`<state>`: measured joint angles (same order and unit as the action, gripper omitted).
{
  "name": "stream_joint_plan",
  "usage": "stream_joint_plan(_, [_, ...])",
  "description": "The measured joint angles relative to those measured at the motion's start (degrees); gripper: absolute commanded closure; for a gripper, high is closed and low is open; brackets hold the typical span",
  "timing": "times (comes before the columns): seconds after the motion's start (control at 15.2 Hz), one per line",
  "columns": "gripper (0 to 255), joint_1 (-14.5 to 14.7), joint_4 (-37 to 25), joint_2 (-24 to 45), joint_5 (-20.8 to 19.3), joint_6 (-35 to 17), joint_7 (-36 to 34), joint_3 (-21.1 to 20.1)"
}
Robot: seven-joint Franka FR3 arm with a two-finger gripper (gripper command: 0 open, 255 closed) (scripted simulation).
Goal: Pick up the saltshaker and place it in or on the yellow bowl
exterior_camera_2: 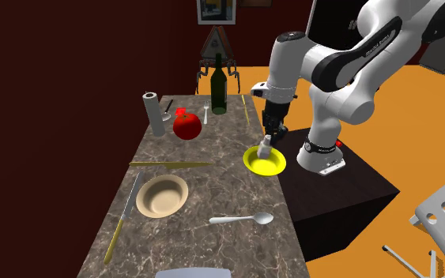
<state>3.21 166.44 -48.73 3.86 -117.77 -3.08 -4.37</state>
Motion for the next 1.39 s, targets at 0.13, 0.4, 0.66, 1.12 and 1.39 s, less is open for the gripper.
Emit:
stream_joint_plan(0.13, [255,0.0,0.9,0.7,0.0,-1.7,0.1,0.0])
stream_joint_plan(0.4, [255,0.1,1.4,0.8,0.1,-2.3,0.0,-0.1])
stream_joint_plan(0.66, [0,0.1,1.4,0.9,0.2,-2.3,0.0,-0.1])
stream_joint_plan(1.12, [0,0.2,-0.6,-0.1,0.1,0.6,-0.2,-0.2])
stream_joint_plan(1.39, [0,-0.1,-4.2,-2.1,-0.3,6.2,0.0,0.3])
